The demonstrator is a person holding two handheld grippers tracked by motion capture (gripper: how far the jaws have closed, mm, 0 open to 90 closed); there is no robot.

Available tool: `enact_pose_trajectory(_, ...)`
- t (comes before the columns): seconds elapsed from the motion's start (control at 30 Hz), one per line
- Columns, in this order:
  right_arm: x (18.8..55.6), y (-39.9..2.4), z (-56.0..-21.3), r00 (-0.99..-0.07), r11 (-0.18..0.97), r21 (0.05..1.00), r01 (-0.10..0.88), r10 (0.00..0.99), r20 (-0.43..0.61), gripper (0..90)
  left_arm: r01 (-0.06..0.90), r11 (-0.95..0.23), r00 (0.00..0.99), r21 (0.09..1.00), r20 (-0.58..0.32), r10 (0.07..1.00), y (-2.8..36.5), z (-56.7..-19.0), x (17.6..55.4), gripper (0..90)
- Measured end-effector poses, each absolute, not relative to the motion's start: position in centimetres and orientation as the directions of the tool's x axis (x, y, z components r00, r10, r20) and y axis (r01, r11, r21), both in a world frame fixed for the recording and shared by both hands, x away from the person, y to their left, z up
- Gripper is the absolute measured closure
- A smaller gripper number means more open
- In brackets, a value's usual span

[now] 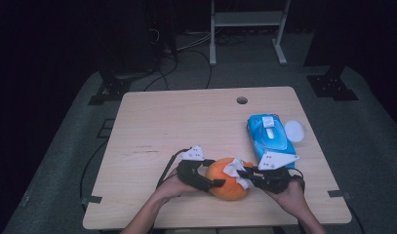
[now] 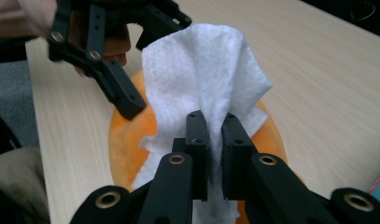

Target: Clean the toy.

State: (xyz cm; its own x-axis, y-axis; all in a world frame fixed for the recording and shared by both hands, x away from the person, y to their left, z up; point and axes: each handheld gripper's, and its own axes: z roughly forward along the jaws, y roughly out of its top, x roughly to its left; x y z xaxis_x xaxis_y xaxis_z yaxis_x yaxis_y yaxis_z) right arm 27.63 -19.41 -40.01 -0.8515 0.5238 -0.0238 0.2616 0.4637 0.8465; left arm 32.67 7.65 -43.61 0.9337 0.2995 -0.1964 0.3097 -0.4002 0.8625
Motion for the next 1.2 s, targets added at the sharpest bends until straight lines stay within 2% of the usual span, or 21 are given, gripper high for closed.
enact_pose_trajectory(0.07,27.5,-19.1,-39.5,-0.847,0.454,0.856,0.249,0.531,-0.035,82.6,0.291,-0.392,0.936,0.873,-0.175,0.305,7.6,-43.3,32.5,27.5)
enact_pose_trajectory(0.1,27.3,-18.8,-39.2,-0.848,0.446,0.864,0.236,0.529,-0.042,82.6,0.223,-0.386,0.944,0.895,-0.099,0.315,7.2,-42.6,31.9,28.8)
enact_pose_trajectory(0.17,27.0,-18.0,-38.8,-0.852,0.435,0.874,0.216,0.521,-0.049,82.7,0.207,-0.389,0.944,0.898,-0.08,0.319,7.0,-42.3,31.6,29.3)
enact_pose_trajectory(0.2,26.8,-17.5,-38.7,-0.856,0.437,0.876,0.204,0.513,-0.057,82.7,0.146,-0.415,0.945,0.898,-0.003,0.327,6.3,-41.9,31.0,29.3)
enact_pose_trajectory(0.27,26.6,-16.7,-38.5,-0.865,0.433,0.882,0.188,0.497,-0.06,82.7,0.081,-0.444,0.941,0.892,0.078,0.328,5.9,-41.9,30.3,29.7)
enact_pose_trajectory(0.37,26.6,-16.4,-38.4,-0.862,0.439,0.879,0.183,0.502,-0.071,83.0,0.046,-0.461,0.935,0.886,0.124,0.332,5.7,-41.9,30.0,30.4)
enact_pose_trajectory(0.53,27.7,-18.8,-38.6,-0.81,0.413,0.88,0.234,0.584,-0.058,82.9,0.075,-0.457,0.94,0.887,0.09,0.329,6.1,-42.4,30.4,25.6)
enact_pose_trajectory(0.63,28.5,-20.6,-39.8,-0.799,0.398,0.867,0.299,0.601,0.0,82.9,0.153,-0.428,0.943,0.891,-0.002,0.332,6.5,-42.7,31.3,12.8)
enact_pose_trajectory(0.7,28.6,-20.9,-40.3,-0.799,0.397,0.864,0.309,0.601,0.01,82.9,0.215,-0.419,0.941,0.882,-0.072,0.332,6.6,-43.0,31.9,9.2)
enact_pose_trajectory(0.8,28.6,-20.7,-40.1,-0.799,0.398,0.864,0.307,0.601,0.007,82.9,0.229,-0.421,0.941,0.878,-0.088,0.328,6.7,-43.4,31.9,11.3)
enact_pose_trajectory(0.83,28.5,-20.3,-40.0,-0.801,0.405,0.864,0.3,0.599,-0.003,82.9,0.228,-0.424,0.939,0.877,-0.082,0.335,6.8,-43.4,31.8,18.2)
enact_pose_trajectory(0.93,27.9,-19.0,-39.5,-0.819,0.414,0.871,0.265,0.574,-0.023,82.8,0.215,-0.434,0.931,0.875,-0.049,0.361,6.6,-43.1,31.3,23.3)
enact_pose_trajectory(1.07,27.4,-17.8,-39.1,-0.851,0.406,0.882,0.238,0.524,-0.011,82.7,0.178,-0.463,0.936,0.868,-0.004,0.351,5.7,-42.5,30.5,22.7)
enact_pose_trajectory(1.13,27.4,-17.7,-38.9,-0.853,0.428,0.875,0.226,0.521,-0.034,82.7,0.194,-0.461,0.943,0.866,-0.035,0.33,6.0,-42.4,30.5,19.4)
enact_pose_trajectory(1.2,27.7,-18.3,-39.1,-0.853,0.417,0.876,0.242,0.522,-0.013,82.7,0.195,-0.451,0.951,0.871,-0.055,0.306,6.3,-42.4,30.6,17.9)
